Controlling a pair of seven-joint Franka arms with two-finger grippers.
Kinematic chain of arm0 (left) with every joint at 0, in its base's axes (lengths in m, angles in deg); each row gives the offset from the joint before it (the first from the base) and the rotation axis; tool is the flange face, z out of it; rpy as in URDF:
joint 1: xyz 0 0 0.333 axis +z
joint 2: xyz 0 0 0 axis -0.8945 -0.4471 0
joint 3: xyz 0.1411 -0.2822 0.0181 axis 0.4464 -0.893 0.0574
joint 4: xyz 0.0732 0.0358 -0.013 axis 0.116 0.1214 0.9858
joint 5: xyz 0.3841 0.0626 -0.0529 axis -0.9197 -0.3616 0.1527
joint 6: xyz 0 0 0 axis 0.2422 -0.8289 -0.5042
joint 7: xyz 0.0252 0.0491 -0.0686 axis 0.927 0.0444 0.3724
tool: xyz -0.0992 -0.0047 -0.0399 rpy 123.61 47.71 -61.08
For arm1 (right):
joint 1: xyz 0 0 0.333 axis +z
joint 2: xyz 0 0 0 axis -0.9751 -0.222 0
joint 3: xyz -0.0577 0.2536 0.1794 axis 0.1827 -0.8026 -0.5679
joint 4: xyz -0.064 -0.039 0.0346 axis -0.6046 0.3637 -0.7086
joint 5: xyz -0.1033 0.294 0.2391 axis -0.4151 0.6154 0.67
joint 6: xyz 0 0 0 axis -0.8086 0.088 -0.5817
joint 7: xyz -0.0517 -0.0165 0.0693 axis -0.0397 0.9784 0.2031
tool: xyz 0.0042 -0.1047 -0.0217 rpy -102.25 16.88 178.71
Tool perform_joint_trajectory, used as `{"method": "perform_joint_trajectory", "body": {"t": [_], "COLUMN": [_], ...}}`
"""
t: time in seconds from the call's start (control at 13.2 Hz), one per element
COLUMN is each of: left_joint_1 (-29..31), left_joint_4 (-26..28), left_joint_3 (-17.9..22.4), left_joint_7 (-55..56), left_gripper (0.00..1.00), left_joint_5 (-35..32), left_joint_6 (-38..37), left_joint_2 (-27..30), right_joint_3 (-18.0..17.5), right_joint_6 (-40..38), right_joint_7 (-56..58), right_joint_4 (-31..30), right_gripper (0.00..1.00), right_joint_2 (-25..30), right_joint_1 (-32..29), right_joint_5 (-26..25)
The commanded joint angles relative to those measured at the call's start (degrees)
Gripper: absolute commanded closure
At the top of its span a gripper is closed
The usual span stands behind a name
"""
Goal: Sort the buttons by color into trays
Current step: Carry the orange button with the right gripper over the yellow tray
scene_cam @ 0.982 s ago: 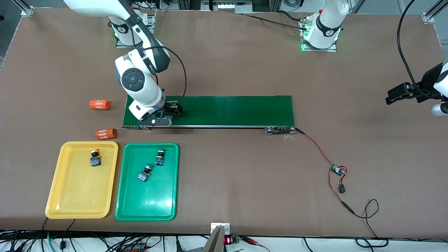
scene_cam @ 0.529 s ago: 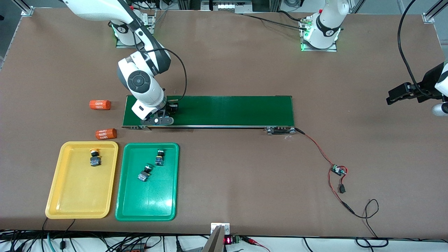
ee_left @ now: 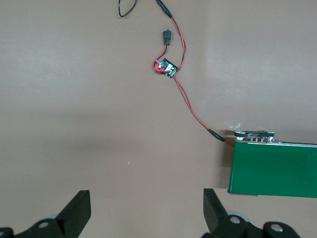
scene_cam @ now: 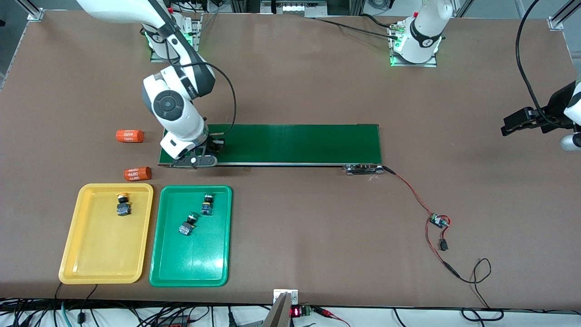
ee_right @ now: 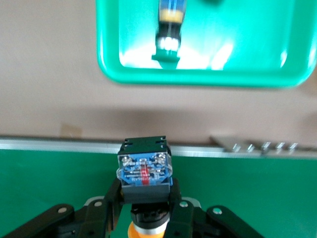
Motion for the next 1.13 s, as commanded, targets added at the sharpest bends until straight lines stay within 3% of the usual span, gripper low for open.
{"method": "perform_joint_trajectory", "body": {"t": [0.0,0.15,0.45,0.76,1.06], "left_joint_1": [0.0,0.0,0.0,0.0,0.0], "left_joint_4": [0.7,0.8,0.8,0.8,0.8], "left_joint_3": [0.0,0.0,0.0,0.0,-0.1], "left_joint_7": [-0.5,-0.5,-0.5,-0.5,-0.5], "left_gripper": [0.00,0.00,0.00,0.00,0.00], "left_joint_5": [-0.4,-0.4,-0.4,-0.6,-0.7], "left_joint_6": [0.2,0.2,0.2,0.2,0.2], "left_joint_2": [1.0,1.0,1.0,1.0,1.0], "right_joint_3": [1.0,3.4,3.5,3.7,3.7], "right_joint_6": [-1.8,-2.0,-2.4,-1.6,-0.7], "right_joint_7": [6.9,13.7,23.9,30.0,35.6], "right_joint_4": [7.5,14.7,24.3,28.9,29.2], "right_gripper": [0.96,0.96,0.95,0.95,0.94], "right_joint_2": [-0.7,-5.4,-14.1,-20.1,-21.3], "right_joint_1": [-2.7,-5.3,-11.1,-14.7,-18.3], "right_joint_5": [-0.8,0.0,0.4,1.0,1.6]}}
